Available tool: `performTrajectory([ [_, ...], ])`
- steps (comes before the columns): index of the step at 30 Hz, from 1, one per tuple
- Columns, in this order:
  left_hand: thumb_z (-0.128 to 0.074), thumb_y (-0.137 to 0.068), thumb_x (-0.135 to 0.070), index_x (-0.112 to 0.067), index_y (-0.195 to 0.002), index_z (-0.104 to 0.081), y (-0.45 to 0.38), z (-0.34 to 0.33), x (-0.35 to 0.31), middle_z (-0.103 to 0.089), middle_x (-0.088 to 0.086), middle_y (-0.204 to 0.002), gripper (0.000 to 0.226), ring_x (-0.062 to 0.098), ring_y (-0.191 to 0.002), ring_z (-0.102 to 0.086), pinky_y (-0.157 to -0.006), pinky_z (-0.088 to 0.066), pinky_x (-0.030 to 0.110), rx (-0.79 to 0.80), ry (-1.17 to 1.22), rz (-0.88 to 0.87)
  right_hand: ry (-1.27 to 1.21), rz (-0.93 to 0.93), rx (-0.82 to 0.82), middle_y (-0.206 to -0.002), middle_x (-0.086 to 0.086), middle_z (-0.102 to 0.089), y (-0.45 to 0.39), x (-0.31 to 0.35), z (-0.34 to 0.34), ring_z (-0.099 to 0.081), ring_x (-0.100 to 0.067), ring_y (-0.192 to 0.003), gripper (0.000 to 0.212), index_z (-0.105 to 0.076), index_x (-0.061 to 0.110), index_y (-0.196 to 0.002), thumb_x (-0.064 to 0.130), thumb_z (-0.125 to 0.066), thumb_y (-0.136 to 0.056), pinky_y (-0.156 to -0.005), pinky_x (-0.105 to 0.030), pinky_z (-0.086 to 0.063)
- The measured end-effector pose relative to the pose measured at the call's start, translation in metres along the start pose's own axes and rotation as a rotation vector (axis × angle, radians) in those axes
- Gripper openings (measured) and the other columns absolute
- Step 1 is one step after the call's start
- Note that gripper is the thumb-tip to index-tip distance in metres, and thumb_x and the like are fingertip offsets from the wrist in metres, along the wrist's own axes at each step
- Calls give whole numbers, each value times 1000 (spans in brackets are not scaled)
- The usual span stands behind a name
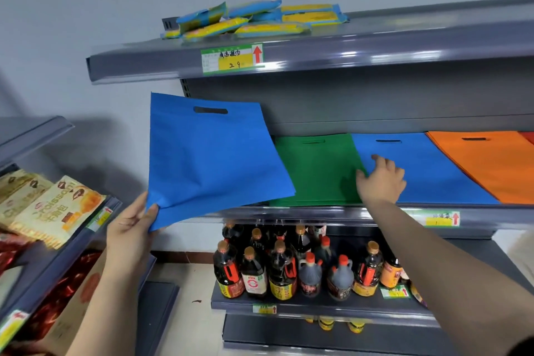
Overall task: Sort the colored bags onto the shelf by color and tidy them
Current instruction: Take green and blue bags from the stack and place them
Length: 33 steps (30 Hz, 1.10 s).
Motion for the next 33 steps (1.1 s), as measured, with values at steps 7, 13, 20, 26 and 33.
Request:
performTrajectory([
  [7, -41, -96, 2, -21, -115, -58, -3, -62, 14, -72, -19, -95, 34, 1, -90, -67, -72, -55, 16, 133, -6, 51, -931, -274, 851, -79, 2, -63, 71, 55, 18, -60, -10, -58, 48, -51, 10, -121, 48, -45, -93, -64, -30, -51],
  [13, -46, -95, 1, -18, -124, -60, 8, -134, 34, -65, -6, -121, 36, 13, -117, -58, -95, -49, 31, 208, -19, 69, -641, -90, 567, -127, -15, -59, 57, 0, 45, -61, -29, -109, 30, -55, -2, -119, -1, -59, -89, -95, -44, -49],
  [20, -53, -91, 3, -28, -116, -62, 37, -237, 53, -69, -25, -98, 40, -2, -97, -64, -92, -51, 27, 220, -109, 69, -368, -77, 385, -109, -8, -58, 20, -79, 93, -55, -23, -107, 29, -56, -3, -117, 3, -59, -89, -85, -32, -45],
  [26, -54, -91, 2, -11, -128, -56, 51, -308, 64, -62, 0, -122, 39, 16, -113, -59, -101, -46, 40, 268, -194, 68, -273, -120, 331, -124, -19, -57, -17, -131, 112, -54, -36, -112, 36, -52, -6, -123, 5, -59, -89, -90, -44, -45],
  [33, -55, -90, 4, -8, -129, -54, 27, -371, 85, -59, 5, -126, 42, 18, -112, -58, -92, -52, 34, 318, -304, 99, -101, -121, 286, -108, -28, -60, -70, -161, 112, -61, -39, -75, 30, -54, -10, -112, 4, -59, -86, -70, -49, -52],
])
Point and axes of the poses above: each hand's wrist, its own y-axis away from the middle knuckle, its own z-axis out of the back of the hand, x = y × z, the point moved 4 cm from there along -y, towards the middle knuckle
